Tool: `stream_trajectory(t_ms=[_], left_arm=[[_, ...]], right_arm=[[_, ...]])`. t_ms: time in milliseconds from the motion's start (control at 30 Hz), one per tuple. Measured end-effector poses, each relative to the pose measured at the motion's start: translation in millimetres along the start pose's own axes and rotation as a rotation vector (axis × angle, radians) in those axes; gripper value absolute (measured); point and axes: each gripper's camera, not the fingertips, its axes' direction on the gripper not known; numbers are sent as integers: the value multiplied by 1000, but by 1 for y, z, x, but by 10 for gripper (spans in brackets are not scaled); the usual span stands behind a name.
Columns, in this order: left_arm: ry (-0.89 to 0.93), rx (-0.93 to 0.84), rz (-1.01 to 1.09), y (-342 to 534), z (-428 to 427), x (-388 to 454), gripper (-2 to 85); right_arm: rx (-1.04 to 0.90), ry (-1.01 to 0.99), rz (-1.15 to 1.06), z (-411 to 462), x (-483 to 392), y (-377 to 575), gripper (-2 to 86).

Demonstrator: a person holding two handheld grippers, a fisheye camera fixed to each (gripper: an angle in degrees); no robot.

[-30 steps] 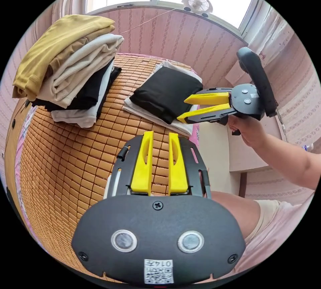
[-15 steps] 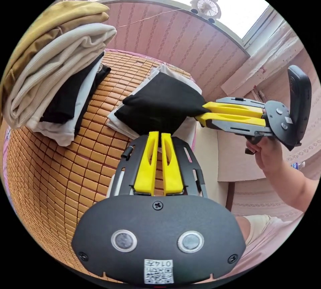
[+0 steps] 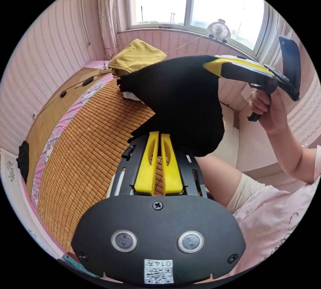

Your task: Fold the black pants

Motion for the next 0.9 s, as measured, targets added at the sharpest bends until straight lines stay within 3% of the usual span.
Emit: stream_trajectory(t_ms=[267, 433, 600, 667, 900], left_arm=[[-267, -16, -160, 146, -144, -41, -10], [-351, -57, -277, 249, -178, -60, -10], [-197, -147, -593, 386, -144, -95, -10], [-179, -219, -672, 432, -134, -97, -10], [-92, -155, -808, 506, -157, -104, -10]], right_arm=[[-15, -157, -15, 65, -103, -31, 40], [-221, -106, 8, 133, -116, -23, 33], [-561, -27, -32, 215, -120, 22, 41], [-605, -86, -68, 232, -136, 33, 57], [-736, -313, -247, 315, -225, 15, 186]])
